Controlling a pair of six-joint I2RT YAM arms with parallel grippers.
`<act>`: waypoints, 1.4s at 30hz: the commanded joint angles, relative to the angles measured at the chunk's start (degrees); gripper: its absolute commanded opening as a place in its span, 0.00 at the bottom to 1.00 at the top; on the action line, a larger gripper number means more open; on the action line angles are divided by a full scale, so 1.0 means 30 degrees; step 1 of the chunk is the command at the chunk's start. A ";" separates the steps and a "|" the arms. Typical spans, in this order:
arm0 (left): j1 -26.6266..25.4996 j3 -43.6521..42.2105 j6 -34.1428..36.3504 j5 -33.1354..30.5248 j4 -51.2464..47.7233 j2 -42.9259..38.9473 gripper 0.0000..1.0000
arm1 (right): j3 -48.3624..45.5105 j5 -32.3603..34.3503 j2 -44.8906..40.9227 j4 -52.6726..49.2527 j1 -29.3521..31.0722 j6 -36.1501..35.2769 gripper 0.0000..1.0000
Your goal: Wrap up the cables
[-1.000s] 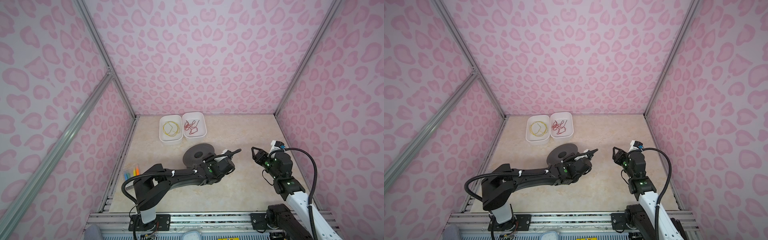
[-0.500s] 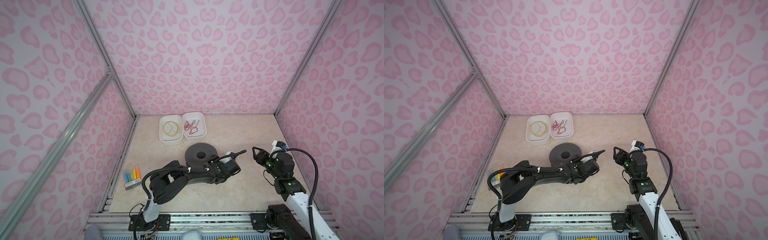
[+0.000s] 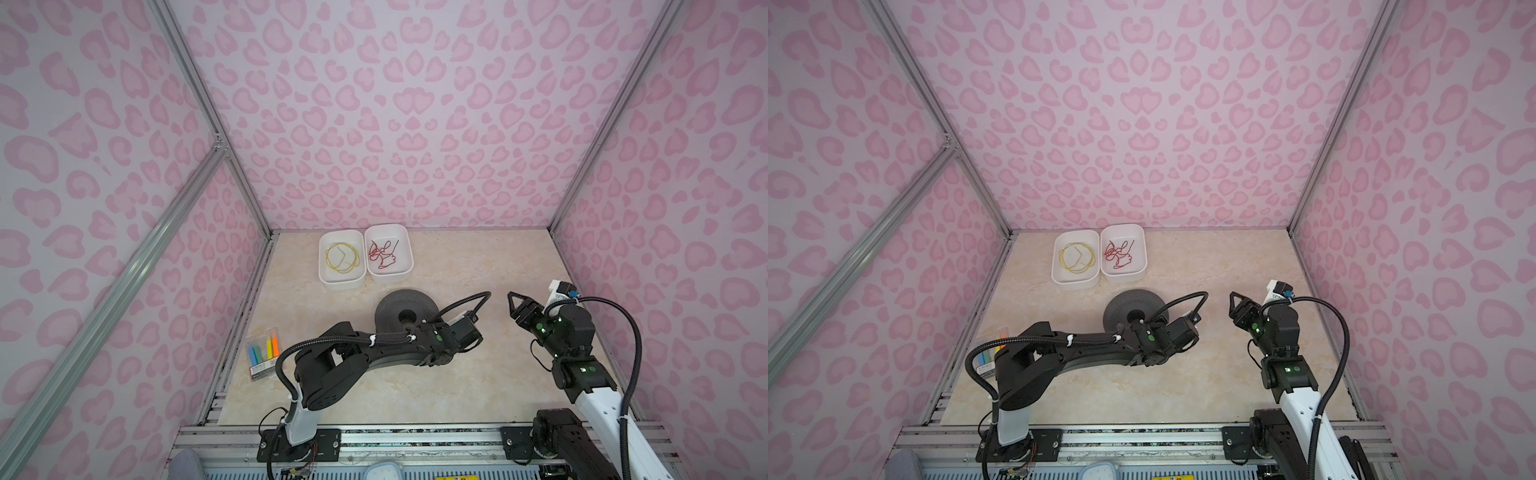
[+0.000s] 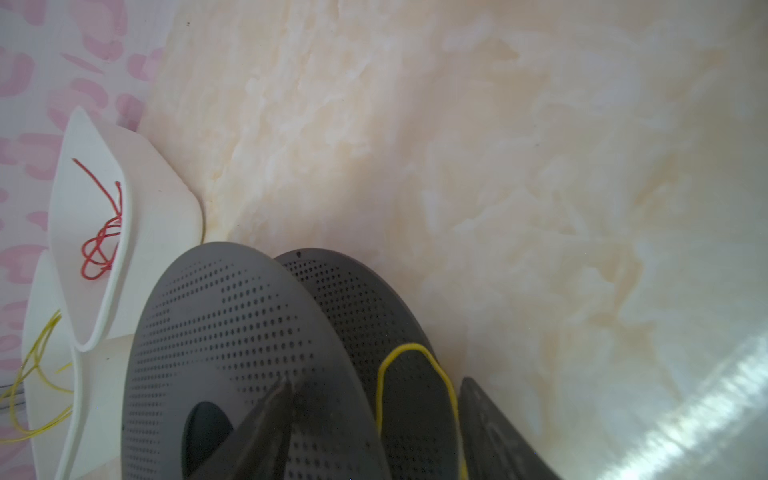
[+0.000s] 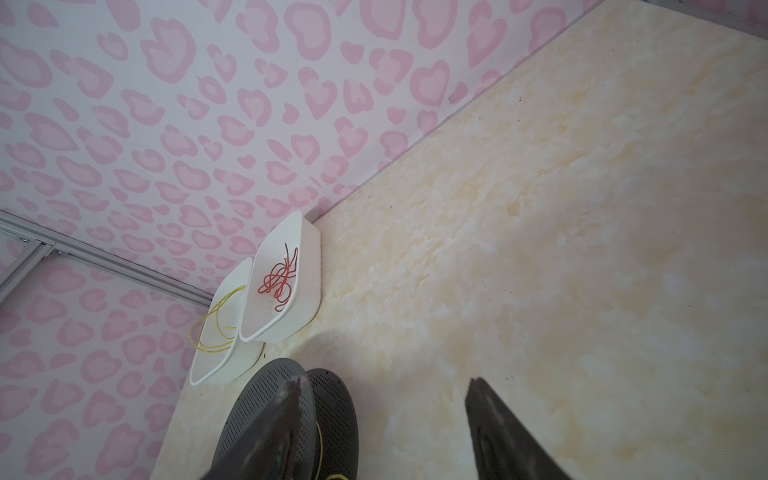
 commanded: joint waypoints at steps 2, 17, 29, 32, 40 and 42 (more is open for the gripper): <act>0.0041 0.0159 -0.0297 0.1526 -0.1336 -0.2021 0.98 | 0.0341 -0.0315 0.0124 -0.0300 -0.0050 -0.0417 0.67; 0.2895 0.1348 0.1373 0.4936 -0.0198 -0.7465 0.97 | 0.1784 -0.0710 0.0825 -0.0172 0.0006 -0.1093 0.73; 0.9329 -0.2456 0.1797 1.0651 0.3980 -1.2037 0.97 | 0.1956 -0.0256 0.1134 0.0179 0.0016 -0.1173 0.73; 1.1654 -0.5740 0.1582 1.1253 0.7889 -1.4077 0.97 | 0.2008 -0.0517 0.1575 0.0699 0.0016 -0.0986 0.73; 1.8546 -1.1268 -0.1774 1.2720 1.5349 -1.6198 0.97 | 0.2161 -0.0671 0.2373 0.1466 0.0031 -0.0707 0.73; 1.9578 -1.2099 -0.1656 1.2593 1.5806 -1.6459 0.97 | 0.2079 -0.0524 0.2394 0.1515 0.0019 -0.0755 0.73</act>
